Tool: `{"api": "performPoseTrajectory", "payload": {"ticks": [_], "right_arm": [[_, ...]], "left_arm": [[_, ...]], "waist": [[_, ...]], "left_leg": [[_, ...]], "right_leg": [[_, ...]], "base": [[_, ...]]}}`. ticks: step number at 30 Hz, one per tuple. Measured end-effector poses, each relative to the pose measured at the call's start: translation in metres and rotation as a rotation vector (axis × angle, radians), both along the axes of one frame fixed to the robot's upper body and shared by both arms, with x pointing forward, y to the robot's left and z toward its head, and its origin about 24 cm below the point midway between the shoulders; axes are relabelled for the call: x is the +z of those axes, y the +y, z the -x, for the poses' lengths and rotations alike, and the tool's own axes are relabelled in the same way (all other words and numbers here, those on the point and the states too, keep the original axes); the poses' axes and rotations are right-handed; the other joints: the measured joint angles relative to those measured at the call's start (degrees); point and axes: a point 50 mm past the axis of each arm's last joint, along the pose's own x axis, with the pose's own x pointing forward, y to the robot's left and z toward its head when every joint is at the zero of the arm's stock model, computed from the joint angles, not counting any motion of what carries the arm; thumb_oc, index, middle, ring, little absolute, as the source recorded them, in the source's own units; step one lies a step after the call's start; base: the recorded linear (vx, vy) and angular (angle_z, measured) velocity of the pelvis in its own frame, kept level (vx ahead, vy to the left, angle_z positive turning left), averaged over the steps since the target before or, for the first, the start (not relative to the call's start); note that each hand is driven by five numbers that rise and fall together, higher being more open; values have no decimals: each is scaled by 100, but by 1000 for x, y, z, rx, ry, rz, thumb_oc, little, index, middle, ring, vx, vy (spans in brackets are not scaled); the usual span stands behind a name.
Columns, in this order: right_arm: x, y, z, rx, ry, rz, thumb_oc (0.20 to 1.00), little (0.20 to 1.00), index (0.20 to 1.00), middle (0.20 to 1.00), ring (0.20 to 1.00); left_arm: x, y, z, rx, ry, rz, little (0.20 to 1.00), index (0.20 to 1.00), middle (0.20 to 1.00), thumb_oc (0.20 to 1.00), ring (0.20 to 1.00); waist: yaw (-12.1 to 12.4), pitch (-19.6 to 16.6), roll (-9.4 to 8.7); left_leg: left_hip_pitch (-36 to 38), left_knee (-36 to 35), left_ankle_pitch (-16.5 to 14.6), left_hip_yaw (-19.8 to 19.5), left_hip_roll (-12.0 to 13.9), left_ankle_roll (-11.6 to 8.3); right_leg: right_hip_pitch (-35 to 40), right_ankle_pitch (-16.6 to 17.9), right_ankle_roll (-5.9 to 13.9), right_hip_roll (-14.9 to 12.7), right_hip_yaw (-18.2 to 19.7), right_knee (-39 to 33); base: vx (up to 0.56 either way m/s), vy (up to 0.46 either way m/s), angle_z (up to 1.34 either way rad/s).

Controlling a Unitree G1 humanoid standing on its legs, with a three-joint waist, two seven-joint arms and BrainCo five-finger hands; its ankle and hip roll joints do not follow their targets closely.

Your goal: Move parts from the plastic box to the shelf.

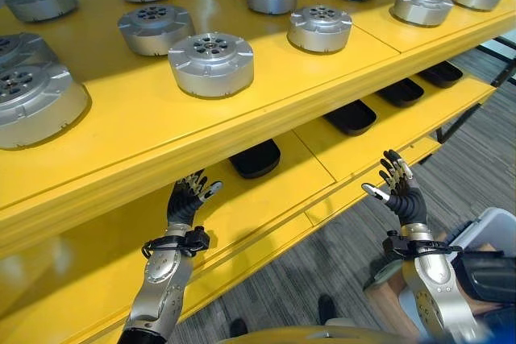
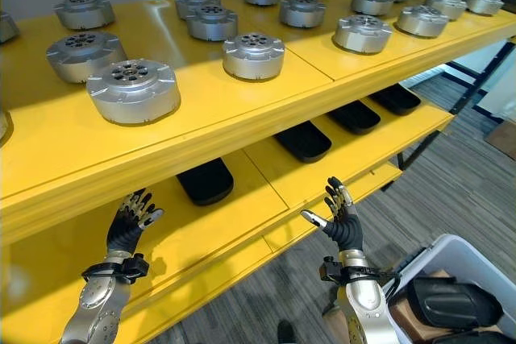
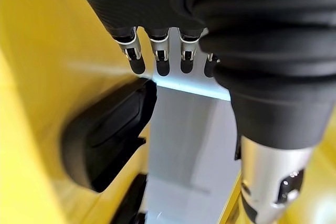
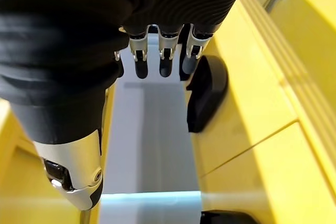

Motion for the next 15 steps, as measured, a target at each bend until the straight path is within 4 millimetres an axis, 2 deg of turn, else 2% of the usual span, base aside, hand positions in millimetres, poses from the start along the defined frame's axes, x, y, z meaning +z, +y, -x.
{"api": "performPoseTrajectory", "payload": {"ticks": [1, 2, 3, 4, 5, 6, 7, 8, 9, 10, 11, 12, 13, 15], "right_arm": [[3, 4, -4, 17, -15, 0, 1000, 1000, 1000, 1000, 1000], [4, 7, -5, 28, -19, 3, 1000, 1000, 1000, 1000, 1000], [5, 10, -6, 39, -25, 4, 1000, 1000, 1000, 1000, 1000], [4, 11, -5, 42, -21, 5, 1000, 1000, 1000, 1000, 1000], [3, 14, -4, 46, -18, -3, 1000, 1000, 1000, 1000, 1000], [6, 17, -7, 55, -31, -6, 1000, 1000, 1000, 1000, 1000], [10, 16, -13, 55, -49, 6, 1000, 1000, 1000, 1000, 1000], [13, 12, -14, 59, -58, 31, 1000, 1000, 1000, 1000, 1000], [16, 14, -16, 80, -66, 49, 1000, 1000, 1000, 1000, 1000], [20, 25, -21, 132, -78, 54, 1000, 1000, 1000, 1000, 1000], [28, 39, -22, 193, -121, 57, 1000, 1000, 1000, 1000, 1000], [31, 42, -22, 206, -135, 59, 1000, 1000, 1000, 1000, 1000], [33, 45, -23, 216, -144, 62, 1000, 1000, 1000, 1000, 1000], [32, 45, -22, 217, -142, 66, 1000, 1000, 1000, 1000, 1000]], "left_arm": [[5, -2, -6, -14, -21, -7, 1000, 1000, 1000, 1000, 1000], [10, -2, -11, -21, -42, -13, 1000, 1000, 1000, 1000, 1000], [14, -2, -15, -24, -58, -21, 1000, 1000, 1000, 1000, 1000], [16, -2, -18, -30, -62, -33, 1000, 1000, 1000, 1000, 1000], [18, 0, -19, -33, -69, -48, 1000, 1000, 1000, 1000, 1000], [14, 5, -15, -25, -46, -74, 1000, 1000, 1000, 1000, 1000], [9, 3, -12, -22, -30, -67, 1000, 1000, 1000, 1000, 1000], [7, 0, -12, -19, -26, -48, 1000, 1000, 1000, 1000, 1000], [7, -1, -10, -11, -28, -40, 1000, 1000, 1000, 1000, 1000], [2, 5, -4, 1, -1, -56, 1000, 1000, 1000, 1000, 1000], [-2, 8, 1, 19, 18, -54, 1000, 1000, 1000, 1000, 1000], [0, 12, 0, 32, 9, -60, 1000, 1000, 1000, 1000, 1000], [2, 15, 1, 43, 3, -62, 1000, 1000, 1000, 1000, 1000], [2, 20, 3, 60, 6, -67, 1000, 1000, 1000, 1000, 1000]], "waist": [[-20, 87, -69], [-73, 170, -142], [-72, 255, -206], [-133, 336, -304], [-141, 369, -439], [-98, 514, -428], [18, 674, -76], [17, 797, 206], [161, 849, 331], [361, 836, 302], [415, 743, 154], [433, 708, 87], [449, 661, -73], [438, 615, -295]], "left_leg": [[-73, 9, 3, 87, -88, 58], [-166, 45, 4, 251, -146, 121], [-255, 66, 10, 428, -155, 209], [-257, 92, 44, 603, -234, 263], [-254, 108, 44, 772, -307, 286], [-388, 342, -38, 1160, -229, 450], [-493, 353, -143, 1408, 137, 427], [-503, 255, -120, 1349, 286, 458], [-450, 206, -21, 1444, 441, 542], [-257, 176, 49, 1755, 523, 531], [-112, 108, 31, 1839, 412, 414], [-99, 60, 89, 1857, 351, 323], [-98, 43, 146, 1891, 282, 247], [-87, 46, 187, 1895, 169, 145]], "right_leg": [[-186, 290, 155, -32, 187, -53], [-282, 724, 335, -64, 335, -301], [-392, 1027, 370, -86, 418, -506], [-442, 992, 408, -94, 381, -516], [-500, 685, 519, -109, 357, -518], [-686, -453, 513, -154, 7, -513], [-899, -510, 222, -53, -577, -170], [-879, -364, 94, -22, -832, 179], [-795, -405, 58, -237, -1565, 669], [-537, -496, -54, -633, -2635, 1037], [-95, -418, 82, -897, -2590, 1002], [18, -362, 189, -879, -2133, 852], [87, -314, 267, -853, -1872, 705], [271, -268, 312, -841, -1726, 355]], "base": [[-109, 140, -89], [-128, 152, -108], [-126, 126, -90], [-141, 95, -76], [-77, 45, -114], [-109, 52, -170], [-74, 88, -164], [-83, 72, -113], [-8, 9, -94], [19, -104, -99], [56, -112, -74], [89, -174, -26], [107, -186, -4], [104, -201, 0]]}}
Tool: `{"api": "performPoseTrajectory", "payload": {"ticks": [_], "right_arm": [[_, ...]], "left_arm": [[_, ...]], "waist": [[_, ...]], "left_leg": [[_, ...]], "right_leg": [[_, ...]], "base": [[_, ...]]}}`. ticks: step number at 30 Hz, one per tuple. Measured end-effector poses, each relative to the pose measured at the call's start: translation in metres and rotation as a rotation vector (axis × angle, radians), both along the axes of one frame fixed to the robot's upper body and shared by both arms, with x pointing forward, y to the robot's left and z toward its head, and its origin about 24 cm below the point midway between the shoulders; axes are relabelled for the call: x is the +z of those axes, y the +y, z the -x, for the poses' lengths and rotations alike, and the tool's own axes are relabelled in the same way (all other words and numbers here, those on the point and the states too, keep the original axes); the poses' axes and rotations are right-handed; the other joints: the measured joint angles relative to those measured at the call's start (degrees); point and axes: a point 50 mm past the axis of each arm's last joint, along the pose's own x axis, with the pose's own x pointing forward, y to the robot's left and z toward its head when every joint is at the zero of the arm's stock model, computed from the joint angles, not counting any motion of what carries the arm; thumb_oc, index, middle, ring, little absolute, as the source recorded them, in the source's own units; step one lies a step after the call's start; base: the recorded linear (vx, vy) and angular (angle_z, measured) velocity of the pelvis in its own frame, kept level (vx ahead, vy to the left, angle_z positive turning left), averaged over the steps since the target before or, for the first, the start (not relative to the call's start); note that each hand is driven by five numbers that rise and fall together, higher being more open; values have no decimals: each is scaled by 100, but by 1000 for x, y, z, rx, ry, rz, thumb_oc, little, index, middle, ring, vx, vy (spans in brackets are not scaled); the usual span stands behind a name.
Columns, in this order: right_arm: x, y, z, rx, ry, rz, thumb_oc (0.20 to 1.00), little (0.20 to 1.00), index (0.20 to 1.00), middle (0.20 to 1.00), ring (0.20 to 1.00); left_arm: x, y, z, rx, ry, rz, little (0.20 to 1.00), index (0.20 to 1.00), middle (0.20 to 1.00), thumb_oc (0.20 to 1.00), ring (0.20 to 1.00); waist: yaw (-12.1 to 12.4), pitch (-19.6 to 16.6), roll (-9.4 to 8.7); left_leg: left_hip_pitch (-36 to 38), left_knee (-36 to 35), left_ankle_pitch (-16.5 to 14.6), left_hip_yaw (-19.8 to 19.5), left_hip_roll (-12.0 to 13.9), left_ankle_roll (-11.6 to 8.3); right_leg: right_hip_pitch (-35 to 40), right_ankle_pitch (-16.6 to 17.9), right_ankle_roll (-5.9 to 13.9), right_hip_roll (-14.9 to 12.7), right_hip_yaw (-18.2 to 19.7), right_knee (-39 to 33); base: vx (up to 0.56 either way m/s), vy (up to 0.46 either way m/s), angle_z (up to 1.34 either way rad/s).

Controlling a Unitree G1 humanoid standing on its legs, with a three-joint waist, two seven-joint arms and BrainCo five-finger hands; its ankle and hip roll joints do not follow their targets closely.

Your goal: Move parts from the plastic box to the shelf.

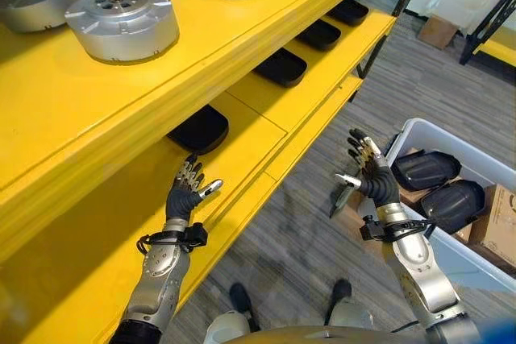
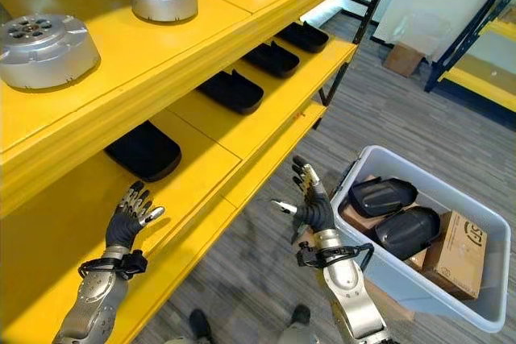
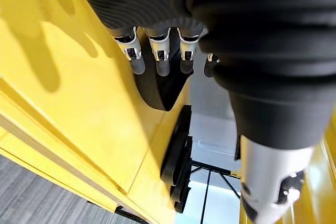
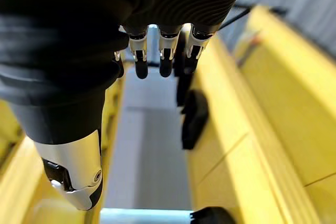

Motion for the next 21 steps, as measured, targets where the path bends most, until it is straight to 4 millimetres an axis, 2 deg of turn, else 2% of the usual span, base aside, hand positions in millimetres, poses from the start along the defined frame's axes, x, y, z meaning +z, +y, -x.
{"api": "performPoseTrajectory", "payload": {"ticks": [1, 3, 5, 8, 11, 12, 18, 20, 21], "right_arm": [[-6, -3, 2, -4, 26, 11, 1000, 1000, 1000, 1000, 1000], [-14, -10, 4, -24, 67, 38, 1000, 1000, 1000, 1000, 1000], [-16, -18, 7, -42, 81, 60, 1000, 1000, 1000, 1000, 1000], [-18, -28, 8, -73, 92, 78, 1000, 1000, 1000, 1000, 1000], [-17, -30, 7, -78, 89, 79, 1000, 1000, 1000, 1000, 1000], [-16, -31, 7, -82, 86, 81, 1000, 1000, 1000, 1000, 1000], [-16, -51, 12, -133, 91, 134, 1000, 1000, 1000, 1000, 1000], [-22, -63, 20, -173, 121, 153, 1000, 1000, 1000, 1000, 1000], [-25, -66, 23, -186, 133, 149, 1000, 1000, 1000, 1000, 1000]], "left_arm": [[-5, 2, 4, 21, 17, 11, 1000, 1000, 1000, 1000, 1000], [-16, 1, 18, 31, 65, 36, 1000, 1000, 1000, 1000, 1000], [-23, -1, 26, 44, 91, 56, 1000, 1000, 1000, 1000, 1000], [-28, -5, 30, 45, 107, 82, 1000, 1000, 1000, 1000, 1000], [-29, -6, 31, 44, 107, 110, 1000, 1000, 1000, 1000, 1000], [-29, -7, 30, 38, 106, 115, 1000, 1000, 1000, 1000, 1000], [-27, -16, 26, -8, 91, 128, 1000, 1000, 1000, 1000, 1000], [-18, -26, 12, -61, 52, 123, 1000, 1000, 1000, 1000, 1000], [-16, -27, 9, -67, 44, 125, 1000, 1000, 1000, 1000, 1000]], "waist": [[-12, -62, -103], [-76, -86, 107], [-133, -154, 251], [-232, -204, 364], [-232, -238, 439], [-255, -235, 504], [-387, -287, 995], [-407, -241, 1044], [-403, -210, 1025]], "left_leg": [[69, -4, 34, 4, -17, -84], [237, -55, 106, -17, 213, -225], [298, -98, 143, -34, 386, -344], [307, -82, 218, -52, 649, -478], [310, -84, 271, -89, 840, -557], [303, -77, 291, -176, 938, -590], [162, -38, 332, -378, 1116, -640], [-138, 295, 331, -578, 1296, -646], [-139, 361, 340, -606, 1352, -640]], "right_leg": [[170, -35, -119, 69, -64, -225], [484, 91, -196, 400, -75, -608], [575, 97, -294, 575, -86, -744], [630, 61, -426, 846, -104, -851], [614, -13, -553, 1085, -96, -826], [627, -42, -593, 1159, -109, -827], [597, -128, -710, 1366, -203, -799], [225, -516, -842, 1396, -254, -252], [213, -567, -863, 1440, -244, -194]], "base": [[96, -195, -5], [80, -191, -17], [71, -188, -14], [77, -241, -10], [57, -214, -7], [30, -172, -3], [15, -214, 6], [48, -292, 19], [66, -294, -24]]}}
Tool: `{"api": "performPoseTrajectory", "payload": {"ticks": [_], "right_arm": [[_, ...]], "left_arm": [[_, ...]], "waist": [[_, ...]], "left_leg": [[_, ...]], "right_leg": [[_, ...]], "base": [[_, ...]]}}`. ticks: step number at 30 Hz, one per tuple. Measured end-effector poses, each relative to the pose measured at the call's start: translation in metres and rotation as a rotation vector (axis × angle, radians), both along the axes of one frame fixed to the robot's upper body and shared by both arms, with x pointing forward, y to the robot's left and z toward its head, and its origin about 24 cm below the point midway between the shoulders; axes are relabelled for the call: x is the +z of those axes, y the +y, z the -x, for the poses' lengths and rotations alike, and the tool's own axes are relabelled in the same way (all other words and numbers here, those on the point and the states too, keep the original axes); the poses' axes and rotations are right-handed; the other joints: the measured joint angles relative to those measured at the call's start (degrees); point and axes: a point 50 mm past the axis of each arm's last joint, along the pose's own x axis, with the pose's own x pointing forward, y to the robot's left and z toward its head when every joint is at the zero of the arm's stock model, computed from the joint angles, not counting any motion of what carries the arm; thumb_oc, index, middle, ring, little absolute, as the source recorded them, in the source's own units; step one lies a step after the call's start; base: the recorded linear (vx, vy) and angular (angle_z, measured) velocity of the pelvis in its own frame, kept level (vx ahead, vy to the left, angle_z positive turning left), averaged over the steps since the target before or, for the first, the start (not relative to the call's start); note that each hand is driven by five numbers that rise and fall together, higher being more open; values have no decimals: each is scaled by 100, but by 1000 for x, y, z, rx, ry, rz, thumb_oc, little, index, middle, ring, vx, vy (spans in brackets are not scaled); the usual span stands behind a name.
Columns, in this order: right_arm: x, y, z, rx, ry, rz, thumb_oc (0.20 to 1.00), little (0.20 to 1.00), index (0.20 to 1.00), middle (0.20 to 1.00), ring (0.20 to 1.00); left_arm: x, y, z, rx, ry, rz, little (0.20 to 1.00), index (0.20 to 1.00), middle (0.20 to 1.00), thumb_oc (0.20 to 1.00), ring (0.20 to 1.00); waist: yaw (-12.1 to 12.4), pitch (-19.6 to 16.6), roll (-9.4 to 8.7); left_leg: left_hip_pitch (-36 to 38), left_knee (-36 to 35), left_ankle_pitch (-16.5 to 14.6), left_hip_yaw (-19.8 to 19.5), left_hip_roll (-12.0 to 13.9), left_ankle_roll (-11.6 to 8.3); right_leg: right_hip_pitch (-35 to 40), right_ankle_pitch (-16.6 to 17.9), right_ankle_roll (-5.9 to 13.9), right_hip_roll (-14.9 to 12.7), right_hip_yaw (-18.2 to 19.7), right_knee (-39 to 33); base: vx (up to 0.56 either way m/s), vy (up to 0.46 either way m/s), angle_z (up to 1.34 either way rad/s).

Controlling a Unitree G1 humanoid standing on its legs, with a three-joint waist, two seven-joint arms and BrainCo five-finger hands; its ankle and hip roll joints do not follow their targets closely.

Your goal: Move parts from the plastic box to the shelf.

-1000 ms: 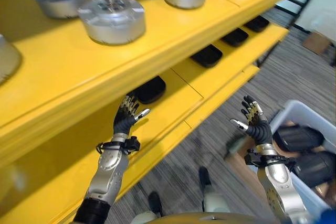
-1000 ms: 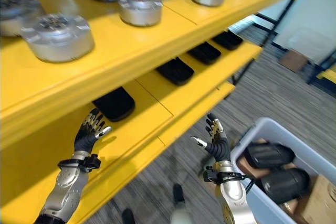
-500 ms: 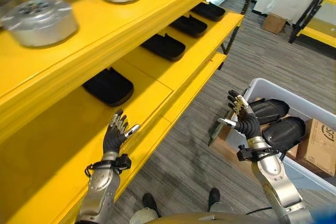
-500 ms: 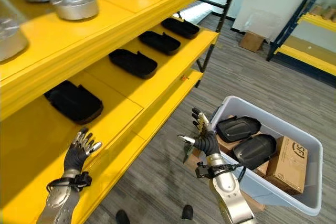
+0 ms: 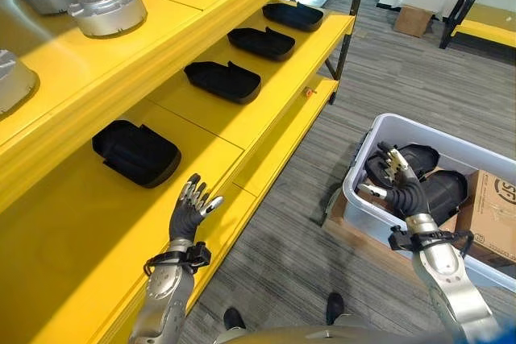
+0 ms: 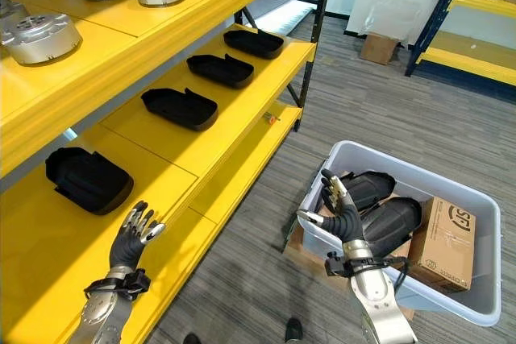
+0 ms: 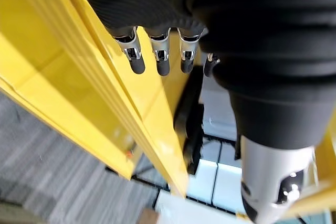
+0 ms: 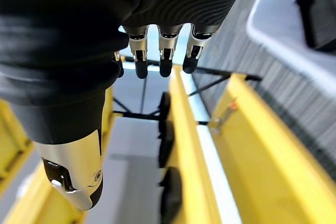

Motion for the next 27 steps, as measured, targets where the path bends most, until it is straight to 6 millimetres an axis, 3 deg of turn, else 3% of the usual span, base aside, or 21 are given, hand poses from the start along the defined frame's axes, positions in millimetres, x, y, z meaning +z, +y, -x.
{"api": "performPoseTrajectory", "payload": {"ticks": [1, 2, 3, 4, 5, 6, 7, 11, 13, 14, 16, 18, 27], "right_arm": [[-6, -3, 2, -17, 20, 12, 1000, 1000, 1000, 1000, 1000], [-6, -3, 3, -20, 19, 22, 1000, 1000, 1000, 1000, 1000], [-2, -6, 4, -24, 4, 51, 1000, 1000, 1000, 1000, 1000], [0, -6, 2, -27, -3, 60, 1000, 1000, 1000, 1000, 1000], [6, -4, -7, -24, -39, 75, 1000, 1000, 1000, 1000, 1000], [17, -2, -18, -17, -92, 89, 1000, 1000, 1000, 1000, 1000], [26, 2, -27, -10, -133, 87, 1000, 1000, 1000, 1000, 1000], [42, 14, -42, 13, -211, 65, 1000, 1000, 1000, 1000, 1000], [42, 25, -41, 56, -216, 57, 1000, 1000, 1000, 1000, 1000], [38, 26, -37, 66, -207, 84, 1000, 1000, 1000, 1000, 1000], [34, 21, -31, 55, -186, 94, 1000, 1000, 1000, 1000, 1000], [40, 27, -27, 62, -220, 61, 1000, 1000, 1000, 1000, 1000], [51, 32, -35, 84, -261, 62, 1000, 1000, 1000, 1000, 1000]], "left_arm": [[4, -1, -5, -4, -18, 2, 1000, 1000, 1000, 1000, 1000], [5, -2, -6, -5, -22, 2, 1000, 1000, 1000, 1000, 1000], [6, -3, -7, -12, -31, 5, 1000, 1000, 1000, 1000, 1000], [5, -3, -6, -14, -27, 3, 1000, 1000, 1000, 1000, 1000], [6, -3, -8, -18, -32, -1, 1000, 1000, 1000, 1000, 1000], [5, -3, -8, -21, -26, -1, 1000, 1000, 1000, 1000, 1000], [3, -4, -6, -20, -18, 0, 1000, 1000, 1000, 1000, 1000], [7, -4, -10, -26, -39, -1, 1000, 1000, 1000, 1000, 1000], [1, -2, -3, -12, -11, 2, 1000, 1000, 1000, 1000, 1000], [3, -2, -4, -11, -16, 2, 1000, 1000, 1000, 1000, 1000], [11, -3, -13, -29, -52, 2, 1000, 1000, 1000, 1000, 1000], [23, -2, -17, -54, -98, -18, 1000, 1000, 1000, 1000, 1000], [23, 3, -13, -57, -89, -49, 1000, 1000, 1000, 1000, 1000]], "waist": [[10, 98, -102], [23, 107, -162], [-2, 154, -212], [49, 225, -324], [131, 264, -461], [236, 351, -494], [277, 394, -485], [577, 562, -417], [708, 554, -295], [708, 570, -341], [479, 607, -417], [474, 603, -424], [546, 570, -461]], "left_leg": [[-115, 498, 46, -287, 221, -39], [-145, 578, 150, -439, 251, 1], [-209, 651, 430, -822, 262, 168], [-496, 933, 231, -1279, 123, 90], [-561, 503, -230, -2319, -466, -172], [-589, -38, -295, -2860, -882, -140], [-845, -138, -297, -2838, -1056, -133], [-1236, -176, -256, -3686, -1550, -52], [-1010, 35, -382, -3749, -1526, 174], [-915, -17, -173, -3561, -1587, 372], [-740, -163, 22, -3179, -1776, 593], [-263, -480, -27, -2770, -1941, 755], [-119, -478, -157, -2567, -1868, 774]], "right_leg": [[-103, -212, -177, 133, 106, 336], [-101, -243, -223, 120, 164, 350], [-173, -265, -322, 183, 285, 399], [-211, -140, -436, 171, 476, 363], [-323, -40, -432, 66, 772, 221], [-338, 140, -457, 31, 1051, -31], [-280, 308, -435, 132, 1164, -298], [-207, 394, -420, 333, 1744, -525], [-203, 383, -374, 530, 2330, -491], [-177, 361, -297, 447, 2466, -512], [-123, 525, 13, 106, 2325, -597], [70, 455, 175, -101, 2281, -628], [140, 415, 226, -44, 2338, -628]], "base": [[-11, -155, -40], [58, -102, -53], [53, -74, -44], [143, -60, -69], [112, -22, -94], [143, 4, -109], [117, 33, -97], [70, 111, -98], [102, 167, -185], [113, 174, -155], [137, 208, -103], [141, 258, -76], [62, 108, -11]]}}
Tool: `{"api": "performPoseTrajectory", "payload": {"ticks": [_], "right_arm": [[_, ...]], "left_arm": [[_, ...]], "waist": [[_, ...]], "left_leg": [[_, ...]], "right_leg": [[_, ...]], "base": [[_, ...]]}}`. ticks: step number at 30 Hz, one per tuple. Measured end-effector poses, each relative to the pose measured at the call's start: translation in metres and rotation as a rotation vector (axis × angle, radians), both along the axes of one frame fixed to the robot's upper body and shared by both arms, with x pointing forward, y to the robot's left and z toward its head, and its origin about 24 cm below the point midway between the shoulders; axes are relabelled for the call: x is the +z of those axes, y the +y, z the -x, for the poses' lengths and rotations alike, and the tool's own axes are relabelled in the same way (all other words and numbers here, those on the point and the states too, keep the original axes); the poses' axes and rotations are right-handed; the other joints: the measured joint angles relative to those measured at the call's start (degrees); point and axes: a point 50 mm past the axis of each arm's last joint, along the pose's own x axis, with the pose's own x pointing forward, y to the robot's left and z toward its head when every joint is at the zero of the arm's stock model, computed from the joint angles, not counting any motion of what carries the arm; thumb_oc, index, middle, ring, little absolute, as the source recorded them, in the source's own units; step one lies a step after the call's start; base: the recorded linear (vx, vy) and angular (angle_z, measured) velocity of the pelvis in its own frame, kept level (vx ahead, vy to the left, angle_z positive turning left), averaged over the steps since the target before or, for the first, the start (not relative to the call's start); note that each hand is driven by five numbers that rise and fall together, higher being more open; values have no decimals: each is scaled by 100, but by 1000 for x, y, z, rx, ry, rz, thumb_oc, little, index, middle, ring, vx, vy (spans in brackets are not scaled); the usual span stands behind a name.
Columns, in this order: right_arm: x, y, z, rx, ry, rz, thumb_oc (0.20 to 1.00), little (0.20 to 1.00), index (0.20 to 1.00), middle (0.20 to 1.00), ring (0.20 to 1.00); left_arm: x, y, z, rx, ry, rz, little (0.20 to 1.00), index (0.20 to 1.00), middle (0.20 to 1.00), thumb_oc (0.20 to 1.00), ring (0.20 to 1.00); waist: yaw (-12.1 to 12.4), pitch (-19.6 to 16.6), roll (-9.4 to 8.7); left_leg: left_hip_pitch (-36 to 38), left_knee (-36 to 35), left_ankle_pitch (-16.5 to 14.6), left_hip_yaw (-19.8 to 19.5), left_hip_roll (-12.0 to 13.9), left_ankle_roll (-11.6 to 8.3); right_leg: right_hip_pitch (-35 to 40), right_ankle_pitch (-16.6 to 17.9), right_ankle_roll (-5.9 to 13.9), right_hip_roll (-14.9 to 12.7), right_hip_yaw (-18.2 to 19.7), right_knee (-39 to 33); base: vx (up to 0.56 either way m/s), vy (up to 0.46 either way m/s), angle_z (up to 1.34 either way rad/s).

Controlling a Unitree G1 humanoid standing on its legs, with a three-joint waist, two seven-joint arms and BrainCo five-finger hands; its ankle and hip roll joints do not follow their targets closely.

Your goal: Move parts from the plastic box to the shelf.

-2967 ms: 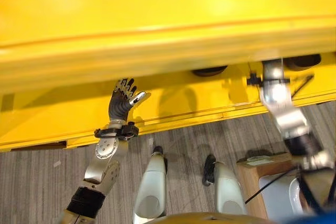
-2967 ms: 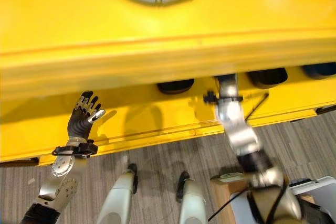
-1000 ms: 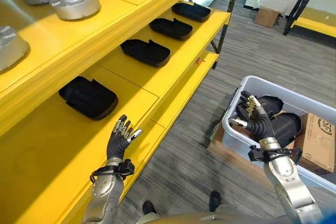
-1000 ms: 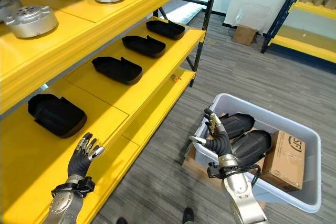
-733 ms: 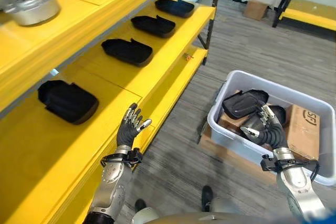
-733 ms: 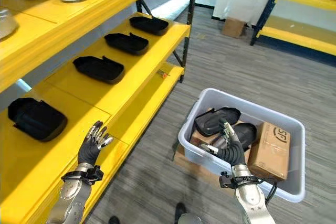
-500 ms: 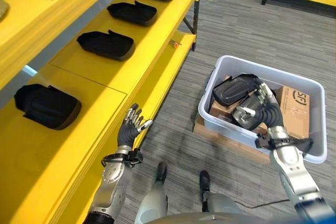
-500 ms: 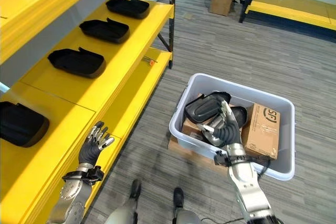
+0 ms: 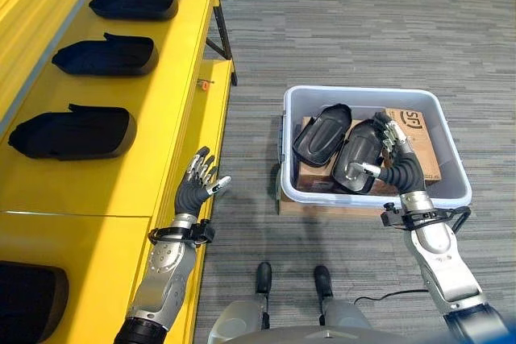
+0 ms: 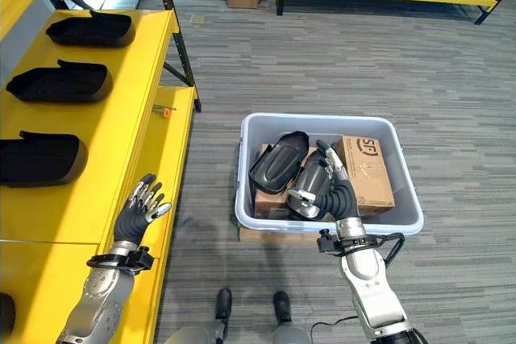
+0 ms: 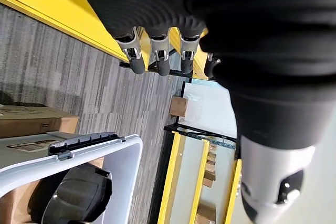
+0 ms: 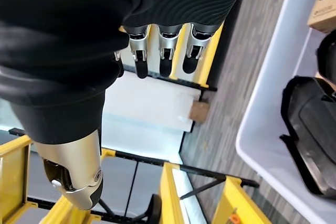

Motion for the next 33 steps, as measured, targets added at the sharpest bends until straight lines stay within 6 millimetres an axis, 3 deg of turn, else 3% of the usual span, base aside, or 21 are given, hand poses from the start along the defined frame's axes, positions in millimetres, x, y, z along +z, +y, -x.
{"api": "performPoseTrajectory", "payload": {"ticks": [4, 6, 7, 8, 9, 10, 11, 12, 13, 14, 16, 17, 19, 20, 21, 22, 24, 27, 28, 29, 33], "right_arm": [[-2, 10, 0, 55, 13, 7, 1000, 1000, 1000, 1000, 1000], [-6, 17, 1, 94, 31, 13, 1000, 1000, 1000, 1000, 1000], [-8, 22, 0, 114, 40, 8, 1000, 1000, 1000, 1000, 1000], [-6, 27, -2, 136, 31, 11, 1000, 1000, 1000, 1000, 1000], [-13, 29, 4, 147, 65, 12, 1000, 1000, 1000, 1000, 1000], [-16, 29, 5, 149, 76, 13, 1000, 1000, 1000, 1000, 1000], [-14, 28, 6, 150, 71, 15, 1000, 1000, 1000, 1000, 1000], [-10, 31, 2, 158, 56, 16, 1000, 1000, 1000, 1000, 1000], [-2, 41, -5, 194, 25, 20, 1000, 1000, 1000, 1000, 1000], [1, 43, -6, 203, 14, 22, 1000, 1000, 1000, 1000, 1000], [-3, 39, -3, 193, 32, 31, 1000, 1000, 1000, 1000, 1000], [-4, 37, -3, 193, 38, 42, 1000, 1000, 1000, 1000, 1000], [-3, 35, -4, 189, 33, 49, 1000, 1000, 1000, 1000, 1000], [0, 32, -7, 182, 24, 67, 1000, 1000, 1000, 1000, 1000], [4, 28, -8, 174, 15, 82, 1000, 1000, 1000, 1000, 1000], [5, 24, -9, 161, 9, 89, 1000, 1000, 1000, 1000, 1000], [14, 17, -20, 134, -19, 128, 1000, 1000, 1000, 1000, 1000], [27, 15, -28, 108, -67, 142, 1000, 1000, 1000, 1000, 1000], [48, 18, -39, 95, -148, 146, 1000, 1000, 1000, 1000, 1000], [56, 19, -43, 81, -175, 141, 1000, 1000, 1000, 1000, 1000], [87, 30, -61, 24, -298, 121, 1000, 1000, 1000, 1000, 1000]], "left_arm": [[-3, 1, 3, 3, 14, -1, 1000, 1000, 1000, 1000, 1000], [-2, 1, 2, 2, 11, -1, 1000, 1000, 1000, 1000, 1000], [1, 0, -3, -3, 0, -8, 1000, 1000, 1000, 1000, 1000], [2, -1, -4, -12, -3, -19, 1000, 1000, 1000, 1000, 1000], [2, -3, -6, -24, -1, -30, 1000, 1000, 1000, 1000, 1000], [4, -4, -7, -29, -7, -36, 1000, 1000, 1000, 1000, 1000], [7, -4, -9, -31, -19, -41, 1000, 1000, 1000, 1000, 1000], [7, 0, -9, -18, -17, -51, 1000, 1000, 1000, 1000, 1000], [4, 9, -5, 20, -2, -53, 1000, 1000, 1000, 1000, 1000], [2, 12, -3, 38, 8, -48, 1000, 1000, 1000, 1000, 1000], [-3, 13, -1, 66, 24, -30, 1000, 1000, 1000, 1000, 1000], [-2, 13, -1, 70, 22, -25, 1000, 1000, 1000, 1000, 1000], [-6, 13, 1, 83, 34, -7, 1000, 1000, 1000, 1000, 1000], [-10, 6, 3, 85, 44, 33, 1000, 1000, 1000, 1000, 1000], [-14, 2, 9, 81, 58, 65, 1000, 1000, 1000, 1000, 1000], [-18, -2, 13, 81, 76, 88, 1000, 1000, 1000, 1000, 1000], [-22, -3, 17, 81, 93, 101, 1000, 1000, 1000, 1000, 1000], [-15, -6, 12, 69, 60, 108, 1000, 1000, 1000, 1000, 1000], [-6, -9, 4, 55, 20, 120, 1000, 1000, 1000, 1000, 1000], [-3, -11, 1, 47, 8, 135, 1000, 1000, 1000, 1000, 1000], [8, -16, -9, 28, -42, 159, 1000, 1000, 1000, 1000, 1000]], "waist": [[-17, -62, -67], [-34, -65, -77], [-18, -6, -54], [-31, 34, -11], [-84, 88, -34], [-141, 108, 7], [-160, 115, 26], [32, 128, 13], [238, 195, 29], [267, 225, 19], [235, 208, -74], [251, 178, -241], [300, 108, -445], [271, 145, -231], [159, 177, -65], [114, 193, 74], [27, 243, 353], [-26, 321, 512], [-28, 366, 586], [-20, 396, 619], [43, 606, 629]], "left_leg": [[41, 29, -32, 30, 4, 26], [1, 134, -77, 27, 30, 41], [-192, 463, -182, 81, 18, 209], [-273, 589, -264, 137, 139, 209], [-288, 742, -322, 11, 72, 196], [-393, 853, -352, -82, 40, 207], [-616, 972, -319, -138, -24, 163], [-715, 997, -267, -55, -13, 128], [-845, 1147, -356, 144, 110, 21], [-838, 1164, -384, 161, 164, -27], [-800, 1125, -379, -11, 234, -213], [-805, 1071, -366, -51, 279, -333], [-847, 931, -289, -142, 410, -541], [-850, 828, -211, -216, 667, -519], [-821, 668, -80, -264, 894, -622], [-799, 571, -18, -311, 1060, -563], [-850, 493, 21, -287, 1440, -631], [-912, 334, 110, -142, 1620, -528], [-1180, 330, 147, -116, 1652, -563], [-1259, 331, 166, -110, 1653, -582], [-1505, 315, 232, -9, 1604, -669]], "right_leg": [[9, -73, -26, 12, 0, 61], [-158, -253, -28, 49, 7, 439], [-750, -337, 77, 198, 39, 1470], [-1129, -379, 251, 268, 17, 2159], [-1406, -457, 350, 265, 184, 2913], [-1545, -602, 280, 219, 358, 3127], [-1506, -656, 221, -307, 499, 2718], [-1418, -468, 198, -1122, -62, 1674], [-1398, -106, 420, -1775, -1107, 751], [-1353, 26, 518, -1901, -1377, 567], [-1019, 179, 654, -1793, -1259, 556], [-908, 213, 710, -1647, -1175, 639], [-682, 220, 654, -1327, -1244, 543], [-651, 235, 505, -1062, -1360, 538], [-639, 199, 443, -819, -1453, 517], [-647, 167, 332, -639, -1569, 531], [-908, 14, 132, -279, -1554, 734], [-1283, -152, 45, -99, -1447, 1025], [-1680, -179, 26, -64, -1352, 1197], [-1791, -173, 13, -65, -1345, 1254], [-2248, -253, -1, -107, -1249, 1598]], "base": [[-21, 99, -8], [-129, 107, -7], [-154, 77, -24], [-61, -28, -10], [15, -99, 23], [82, -221, 83], [111, -360, 62], [172, -474, 0], [170, -440, -63], [152, -370, -53], [120, -306, 22], [127, -266, 36], [110, -253, 22], [64, -195, 18], [50, -203, 11], [48, -200, -7], [36, -161, -29], [41, -157, -29], [44, -100, -31], [56, -105, -18], [31, -43, -3]]}}
